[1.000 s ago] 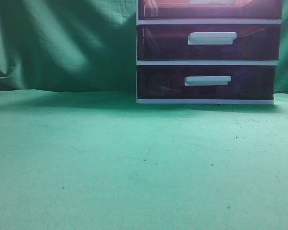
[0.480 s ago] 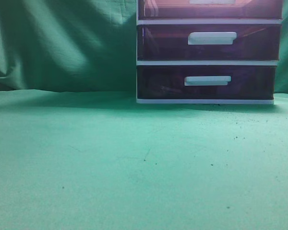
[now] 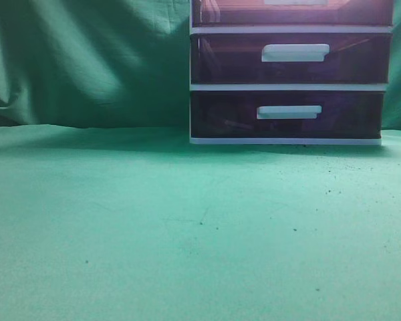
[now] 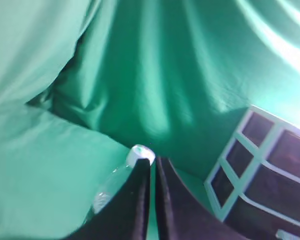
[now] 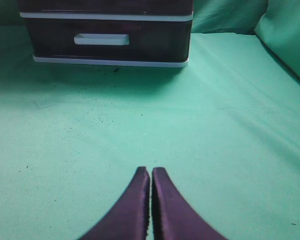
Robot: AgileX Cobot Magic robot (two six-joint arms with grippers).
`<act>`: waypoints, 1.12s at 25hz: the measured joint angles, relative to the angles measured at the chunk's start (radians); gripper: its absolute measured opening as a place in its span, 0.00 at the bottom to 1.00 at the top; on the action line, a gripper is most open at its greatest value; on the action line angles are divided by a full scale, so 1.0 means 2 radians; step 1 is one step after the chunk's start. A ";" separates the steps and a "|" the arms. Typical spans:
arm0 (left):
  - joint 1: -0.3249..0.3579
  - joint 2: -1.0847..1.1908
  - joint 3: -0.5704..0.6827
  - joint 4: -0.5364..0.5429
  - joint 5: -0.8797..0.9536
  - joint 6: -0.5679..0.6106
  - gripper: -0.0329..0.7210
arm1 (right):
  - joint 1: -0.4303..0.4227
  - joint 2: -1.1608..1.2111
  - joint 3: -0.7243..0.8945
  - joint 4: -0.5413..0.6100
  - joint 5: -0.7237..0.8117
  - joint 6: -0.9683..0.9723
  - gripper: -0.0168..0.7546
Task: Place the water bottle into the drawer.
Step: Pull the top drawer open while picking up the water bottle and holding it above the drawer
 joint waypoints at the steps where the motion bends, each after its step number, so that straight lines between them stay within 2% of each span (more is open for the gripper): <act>1: 0.000 0.005 -0.017 0.014 0.013 0.000 0.04 | 0.000 0.000 0.000 0.000 0.000 0.000 0.02; 5: 0.000 0.058 -0.093 0.032 0.090 0.002 0.04 | 0.000 0.000 0.000 0.000 0.000 0.000 0.02; 7: 0.000 0.096 -0.126 0.036 0.132 0.025 0.04 | 0.000 0.000 0.000 0.000 0.000 0.000 0.02; 10: 0.000 0.148 -0.163 0.037 0.178 0.108 0.04 | 0.000 0.000 0.000 0.000 0.000 0.000 0.02; 13: 0.000 0.193 -0.171 0.037 0.174 0.169 0.04 | 0.000 0.000 0.000 0.000 0.000 0.000 0.02; 15: 0.000 0.223 -0.172 0.037 0.164 0.182 0.17 | 0.000 0.000 0.000 0.000 0.000 0.000 0.02; 16: 0.000 0.239 -0.172 0.037 0.160 0.184 0.27 | 0.000 0.000 0.000 0.000 0.000 0.000 0.02; 20: 0.000 0.298 -0.172 0.031 0.147 0.189 0.79 | 0.000 0.000 0.000 0.000 0.000 0.000 0.02; 21: 0.000 0.313 -0.172 0.027 0.138 0.190 0.85 | 0.000 0.000 0.000 0.000 0.000 0.000 0.02; 22: 0.000 0.325 -0.172 0.021 0.127 0.190 0.90 | 0.000 0.000 0.000 0.000 0.000 0.000 0.02; 28: 0.000 0.429 -0.184 0.007 0.078 0.191 0.89 | 0.000 0.000 0.000 0.000 0.000 0.000 0.02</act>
